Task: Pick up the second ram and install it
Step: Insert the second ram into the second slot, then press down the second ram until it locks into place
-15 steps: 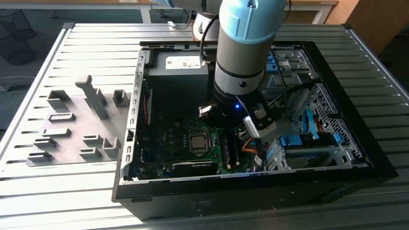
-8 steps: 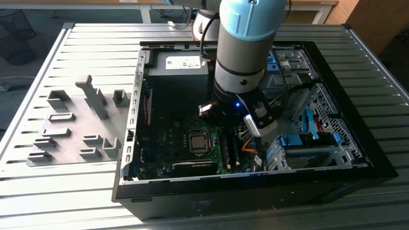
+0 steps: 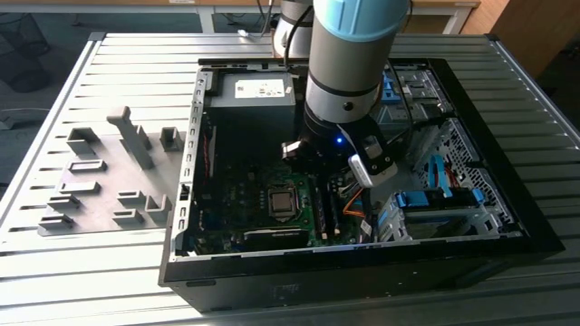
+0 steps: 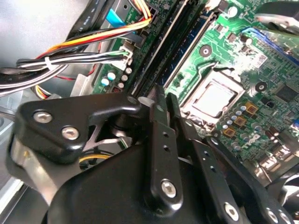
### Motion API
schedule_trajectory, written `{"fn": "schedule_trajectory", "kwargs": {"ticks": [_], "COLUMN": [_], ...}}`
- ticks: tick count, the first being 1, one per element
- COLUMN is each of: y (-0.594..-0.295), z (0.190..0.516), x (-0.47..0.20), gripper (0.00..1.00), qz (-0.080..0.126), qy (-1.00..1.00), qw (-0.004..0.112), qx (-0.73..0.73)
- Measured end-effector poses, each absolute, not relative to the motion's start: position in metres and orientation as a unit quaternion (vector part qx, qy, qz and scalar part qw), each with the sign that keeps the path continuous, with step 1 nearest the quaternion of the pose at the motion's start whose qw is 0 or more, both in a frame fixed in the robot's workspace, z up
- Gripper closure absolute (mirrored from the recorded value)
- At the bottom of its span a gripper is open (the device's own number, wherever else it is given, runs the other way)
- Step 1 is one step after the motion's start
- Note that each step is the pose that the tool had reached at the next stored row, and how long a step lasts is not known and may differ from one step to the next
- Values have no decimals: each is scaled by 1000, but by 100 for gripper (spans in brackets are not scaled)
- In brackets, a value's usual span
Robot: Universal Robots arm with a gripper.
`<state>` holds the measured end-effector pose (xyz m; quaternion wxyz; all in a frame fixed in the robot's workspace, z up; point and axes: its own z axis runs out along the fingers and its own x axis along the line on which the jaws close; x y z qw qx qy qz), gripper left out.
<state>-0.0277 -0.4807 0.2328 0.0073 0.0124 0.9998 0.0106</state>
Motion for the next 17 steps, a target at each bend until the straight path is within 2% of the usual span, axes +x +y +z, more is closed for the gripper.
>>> {"fn": "schedule_trajectory", "kwargs": {"ticks": [1, 3, 17], "y": [-481, -481, -481], "z": [233, 233, 233], "x": [-28, -28, -28], "gripper": [80, 89, 89], "qz": [11, 11, 10], "qy": [1000, 1000, 1000], "qw": [7, 7, 7], "qx": [12, 12, 12]}}
